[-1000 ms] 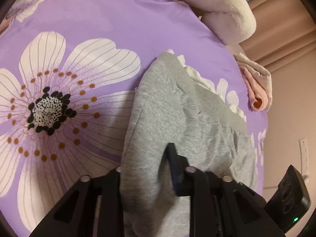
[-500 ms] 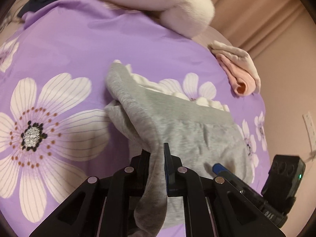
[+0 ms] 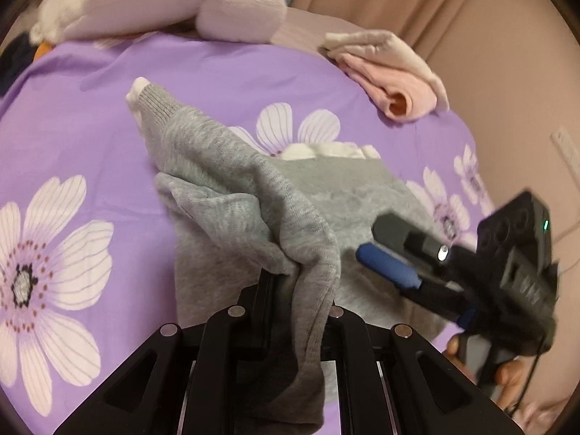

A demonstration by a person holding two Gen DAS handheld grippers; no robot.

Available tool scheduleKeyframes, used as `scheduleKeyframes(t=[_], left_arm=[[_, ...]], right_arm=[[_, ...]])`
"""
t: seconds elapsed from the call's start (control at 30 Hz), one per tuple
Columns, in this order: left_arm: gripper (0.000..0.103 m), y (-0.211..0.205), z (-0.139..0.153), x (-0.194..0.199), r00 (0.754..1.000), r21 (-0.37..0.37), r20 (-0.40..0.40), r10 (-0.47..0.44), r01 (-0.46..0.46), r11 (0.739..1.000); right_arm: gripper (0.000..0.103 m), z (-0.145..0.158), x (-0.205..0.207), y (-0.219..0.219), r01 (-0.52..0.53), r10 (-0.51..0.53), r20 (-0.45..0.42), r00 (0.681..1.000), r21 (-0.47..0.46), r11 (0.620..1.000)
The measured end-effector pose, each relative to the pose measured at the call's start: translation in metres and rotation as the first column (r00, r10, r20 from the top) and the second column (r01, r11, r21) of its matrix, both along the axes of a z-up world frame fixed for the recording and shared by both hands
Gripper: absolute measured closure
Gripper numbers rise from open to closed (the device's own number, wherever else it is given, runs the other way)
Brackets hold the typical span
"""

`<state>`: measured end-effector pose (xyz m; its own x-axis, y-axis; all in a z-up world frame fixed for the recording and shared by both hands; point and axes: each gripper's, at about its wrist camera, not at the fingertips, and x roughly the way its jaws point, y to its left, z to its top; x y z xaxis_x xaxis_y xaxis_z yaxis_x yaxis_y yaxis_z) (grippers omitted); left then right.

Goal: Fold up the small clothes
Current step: 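Lift the edge with both grippers and fold the bundle over on itself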

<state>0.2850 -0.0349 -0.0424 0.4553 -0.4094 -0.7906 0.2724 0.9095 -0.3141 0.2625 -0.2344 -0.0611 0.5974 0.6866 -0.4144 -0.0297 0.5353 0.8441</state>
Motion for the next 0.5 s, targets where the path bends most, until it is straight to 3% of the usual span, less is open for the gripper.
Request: scheduleKeyframes(t=[0.17,0.23,0.27,0.4,0.5], left_arm=[[0.093,-0.025,-0.007,-0.004,0.995,0.085,0.001,-0.097,0.097,0.992],[0.09,-0.023,-0.01,-0.008,0.991,0.084,0.006,-0.135,0.134,0.987],[0.09,-0.02,-0.011,-0.008,0.99,0.063,0.003,-0.142,0.141,0.988],[0.087,0.009,-0.017,-0.001,0.989,-0.133,-0.04,-0.143,0.137,0.982],[0.087,0.017,-0.017,-0.002,0.99,-0.195,-0.039,-0.137,0.127,0.973]], right_arm=[[0.027,-0.007,0.011,-0.001,-0.038,0.039,-0.007,0.999,0.088,0.995],[0.025,-0.008,0.016,0.003,-0.071,0.073,-0.025,0.997,0.08,0.994],[0.025,-0.008,0.018,0.004,-0.089,0.091,-0.025,0.996,0.064,0.994],[0.025,0.0,0.031,0.019,-0.179,0.179,-0.034,0.983,0.003,0.984],[0.023,0.012,0.041,0.039,-0.251,0.249,-0.04,0.968,-0.069,0.966]])
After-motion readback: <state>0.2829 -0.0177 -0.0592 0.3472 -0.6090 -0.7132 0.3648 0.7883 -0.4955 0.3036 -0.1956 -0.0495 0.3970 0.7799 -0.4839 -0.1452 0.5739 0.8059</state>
